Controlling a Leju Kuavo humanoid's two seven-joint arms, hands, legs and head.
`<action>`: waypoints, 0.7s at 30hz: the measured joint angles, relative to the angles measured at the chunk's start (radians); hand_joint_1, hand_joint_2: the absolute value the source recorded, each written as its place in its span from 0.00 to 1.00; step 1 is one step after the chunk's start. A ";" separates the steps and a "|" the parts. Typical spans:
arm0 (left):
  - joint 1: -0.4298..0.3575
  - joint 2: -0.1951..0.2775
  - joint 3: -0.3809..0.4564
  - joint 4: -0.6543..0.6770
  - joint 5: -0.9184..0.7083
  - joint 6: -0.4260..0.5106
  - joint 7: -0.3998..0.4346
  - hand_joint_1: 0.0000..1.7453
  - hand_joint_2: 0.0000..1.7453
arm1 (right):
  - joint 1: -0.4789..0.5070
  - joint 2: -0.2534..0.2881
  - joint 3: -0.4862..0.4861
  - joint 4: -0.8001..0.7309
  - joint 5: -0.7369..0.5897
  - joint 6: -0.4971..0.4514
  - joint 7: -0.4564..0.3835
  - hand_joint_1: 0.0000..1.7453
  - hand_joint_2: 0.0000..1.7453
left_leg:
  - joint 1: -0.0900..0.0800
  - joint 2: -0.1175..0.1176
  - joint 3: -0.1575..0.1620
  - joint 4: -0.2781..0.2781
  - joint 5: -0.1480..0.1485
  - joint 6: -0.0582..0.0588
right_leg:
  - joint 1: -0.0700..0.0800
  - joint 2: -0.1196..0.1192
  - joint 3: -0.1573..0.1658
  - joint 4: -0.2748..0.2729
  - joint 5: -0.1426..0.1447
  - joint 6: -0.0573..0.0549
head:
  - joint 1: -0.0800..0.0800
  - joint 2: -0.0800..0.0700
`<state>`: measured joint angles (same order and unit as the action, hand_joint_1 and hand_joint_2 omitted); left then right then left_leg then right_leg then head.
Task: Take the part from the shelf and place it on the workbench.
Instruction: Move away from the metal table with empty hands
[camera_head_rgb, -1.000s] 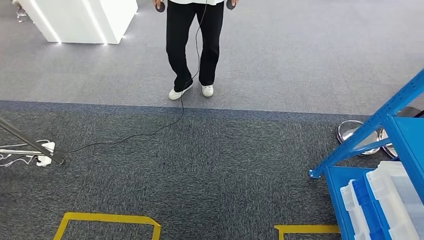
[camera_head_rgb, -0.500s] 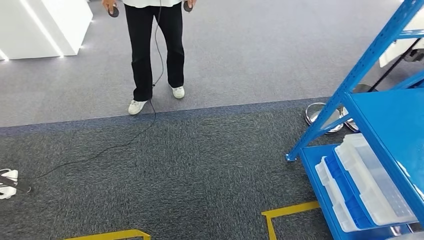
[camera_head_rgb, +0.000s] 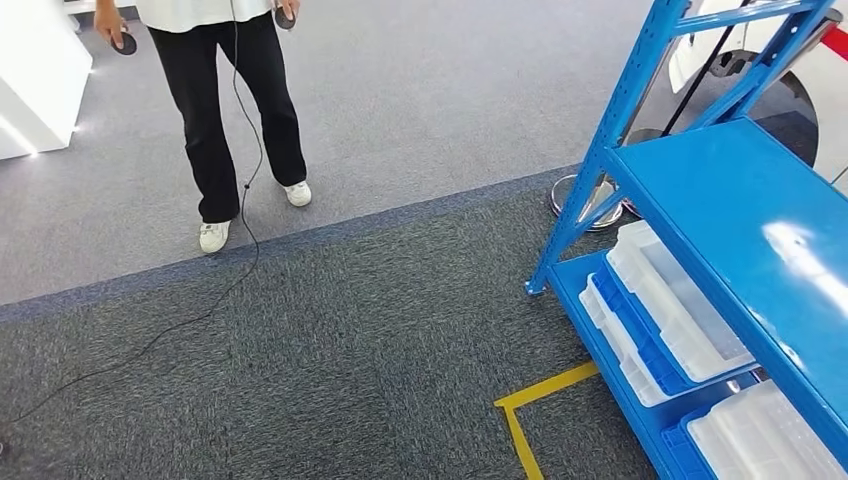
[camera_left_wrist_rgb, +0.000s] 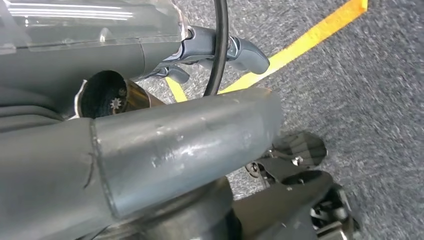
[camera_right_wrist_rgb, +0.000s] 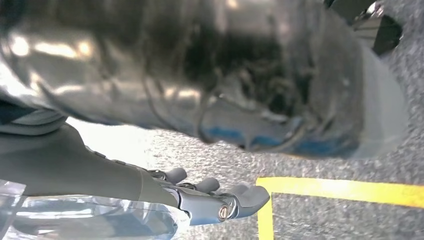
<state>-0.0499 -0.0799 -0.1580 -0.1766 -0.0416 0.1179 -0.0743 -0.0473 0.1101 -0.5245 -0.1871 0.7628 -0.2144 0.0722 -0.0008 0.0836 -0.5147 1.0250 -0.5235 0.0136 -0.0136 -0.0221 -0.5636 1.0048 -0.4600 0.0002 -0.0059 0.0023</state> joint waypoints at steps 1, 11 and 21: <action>0.000 0.000 0.000 0.000 0.000 -0.001 -0.005 0.00 0.00 | -0.001 0.000 -0.001 0.000 0.002 0.000 -0.001 0.00 0.00 | 0.003 -0.027 -0.019 0.045 -0.030 -0.005 | -0.002 0.009 0.000 -0.002 0.002 -0.005 | 0.000 0.000; 0.001 -0.003 0.012 0.000 0.017 -0.001 -0.048 0.00 0.00 | -0.006 -0.002 -0.016 0.000 0.023 -0.002 0.002 0.00 0.00 | 0.011 -0.168 -0.011 -0.007 0.035 0.004 | -0.002 0.137 -0.013 0.011 0.008 0.005 | 0.000 0.000; 0.007 -0.013 0.035 0.000 0.026 0.001 -0.005 0.00 0.00 | -0.007 -0.015 -0.057 -0.001 0.004 -0.014 -0.040 0.00 0.00 | 0.003 -0.036 -0.011 -0.030 0.046 0.042 | -0.001 0.026 -0.149 0.285 -0.112 0.036 | 0.003 0.000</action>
<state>-0.0429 -0.0925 -0.1235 -0.1766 -0.0156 0.1185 -0.0794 -0.0541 0.0954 -0.5813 -0.1884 0.7664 -0.2280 0.0324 0.0022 0.0476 -0.5259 0.9951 -0.4775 0.0558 -0.0146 0.0038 -0.7122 1.2898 -0.5719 0.0366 -0.0033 0.0023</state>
